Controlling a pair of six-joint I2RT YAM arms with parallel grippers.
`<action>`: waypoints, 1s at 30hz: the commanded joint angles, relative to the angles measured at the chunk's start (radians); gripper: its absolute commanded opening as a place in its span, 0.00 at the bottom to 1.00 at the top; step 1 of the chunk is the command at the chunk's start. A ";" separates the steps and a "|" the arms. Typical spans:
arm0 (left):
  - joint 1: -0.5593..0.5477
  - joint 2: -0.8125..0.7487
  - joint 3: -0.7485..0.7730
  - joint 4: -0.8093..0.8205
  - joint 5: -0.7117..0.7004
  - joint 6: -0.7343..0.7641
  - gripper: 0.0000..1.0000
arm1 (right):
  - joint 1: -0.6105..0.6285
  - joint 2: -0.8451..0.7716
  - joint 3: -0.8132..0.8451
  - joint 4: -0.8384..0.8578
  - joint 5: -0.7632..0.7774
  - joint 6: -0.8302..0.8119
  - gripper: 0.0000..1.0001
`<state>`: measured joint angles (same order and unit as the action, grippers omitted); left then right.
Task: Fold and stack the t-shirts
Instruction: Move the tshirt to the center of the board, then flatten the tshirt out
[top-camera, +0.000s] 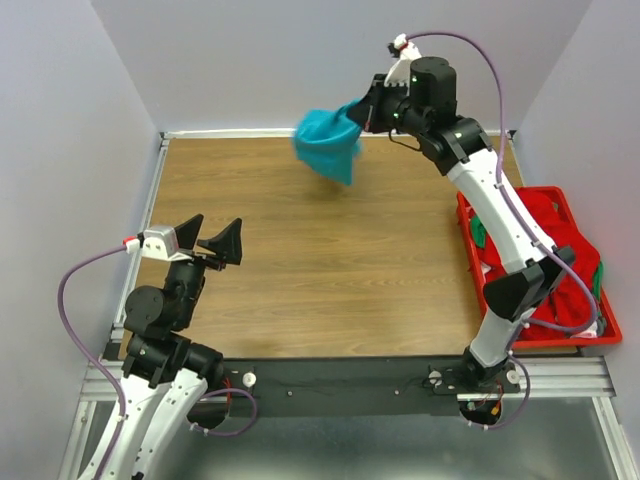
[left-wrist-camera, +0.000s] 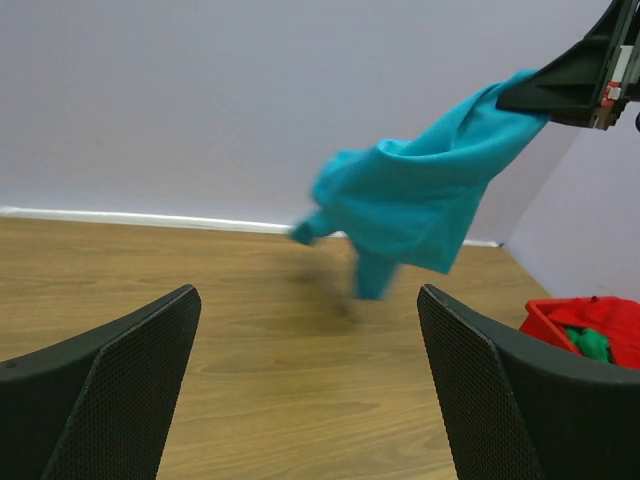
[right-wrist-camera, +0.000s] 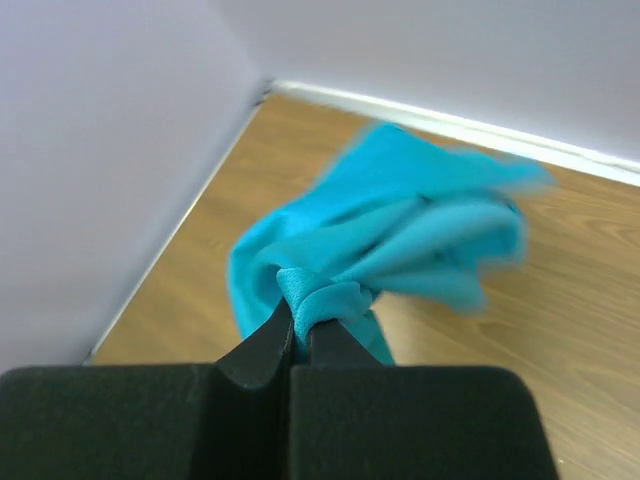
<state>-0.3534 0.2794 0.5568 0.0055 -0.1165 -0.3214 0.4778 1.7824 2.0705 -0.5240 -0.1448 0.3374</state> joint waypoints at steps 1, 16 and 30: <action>0.005 -0.020 -0.020 0.025 0.009 0.012 0.97 | 0.016 -0.037 -0.024 0.002 -0.203 -0.067 0.03; 0.007 0.064 -0.009 -0.070 -0.014 -0.128 0.97 | 0.056 -0.195 -0.766 0.091 -0.016 -0.090 0.68; 0.008 0.224 0.031 -0.246 -0.236 -0.297 0.96 | 0.387 -0.087 -0.946 0.185 0.076 0.023 0.52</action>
<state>-0.3527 0.4889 0.5571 -0.2337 -0.2913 -0.5892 0.8249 1.6508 1.1656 -0.4019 -0.1028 0.3004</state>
